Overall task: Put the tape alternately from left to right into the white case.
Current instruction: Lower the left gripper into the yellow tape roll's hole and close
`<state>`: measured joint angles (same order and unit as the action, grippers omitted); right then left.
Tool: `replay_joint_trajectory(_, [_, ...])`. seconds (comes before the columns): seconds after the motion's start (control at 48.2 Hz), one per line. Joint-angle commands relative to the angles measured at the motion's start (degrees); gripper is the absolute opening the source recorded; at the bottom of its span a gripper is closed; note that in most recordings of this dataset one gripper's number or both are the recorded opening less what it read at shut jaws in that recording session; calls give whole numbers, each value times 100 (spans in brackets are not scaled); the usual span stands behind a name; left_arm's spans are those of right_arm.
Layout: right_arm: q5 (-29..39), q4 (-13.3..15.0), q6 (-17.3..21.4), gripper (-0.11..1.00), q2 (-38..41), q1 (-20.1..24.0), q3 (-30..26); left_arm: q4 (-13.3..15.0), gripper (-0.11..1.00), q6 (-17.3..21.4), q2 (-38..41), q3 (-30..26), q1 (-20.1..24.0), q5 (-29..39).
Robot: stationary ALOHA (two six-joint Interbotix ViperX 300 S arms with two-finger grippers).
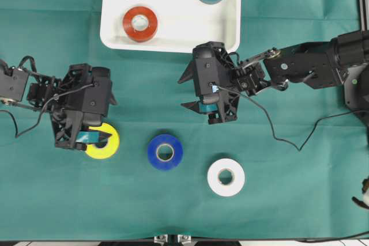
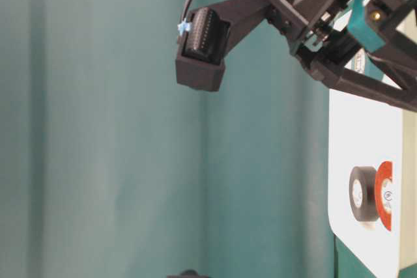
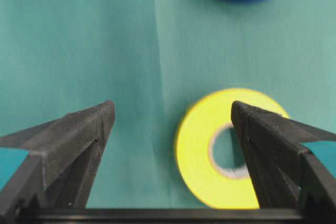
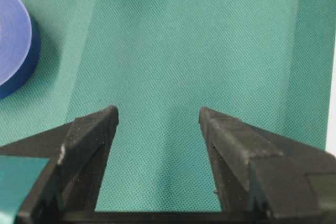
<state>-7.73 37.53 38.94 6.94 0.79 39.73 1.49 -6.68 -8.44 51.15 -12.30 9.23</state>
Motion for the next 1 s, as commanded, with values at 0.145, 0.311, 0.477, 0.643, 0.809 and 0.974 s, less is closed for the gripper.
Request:
replay_joint_trajectory(0.145, [-18,-9,9,70,-176,44,-114,18,70,-167,-35,88,-211,88])
replay_joint_trajectory(0.311, [-9,-18,9,70,-176,53,-114,18,70,-396,79,123,-272,88])
replay_joint_trajectory(0.477, [-18,-9,9,70,-176,53,-123,18,70,-431,299,123,-281,88])
replay_joint_trajectory(0.643, [-18,-18,9,70,-176,62,-123,18,70,-431,536,97,-290,70])
replay_joint_trajectory(0.809, [-18,-18,9,70,-176,70,-123,9,70,-422,659,88,-290,70])
replay_joint_trajectory(0.974, [-18,-18,9,70,-176,70,-132,9,66,-422,677,62,-290,70])
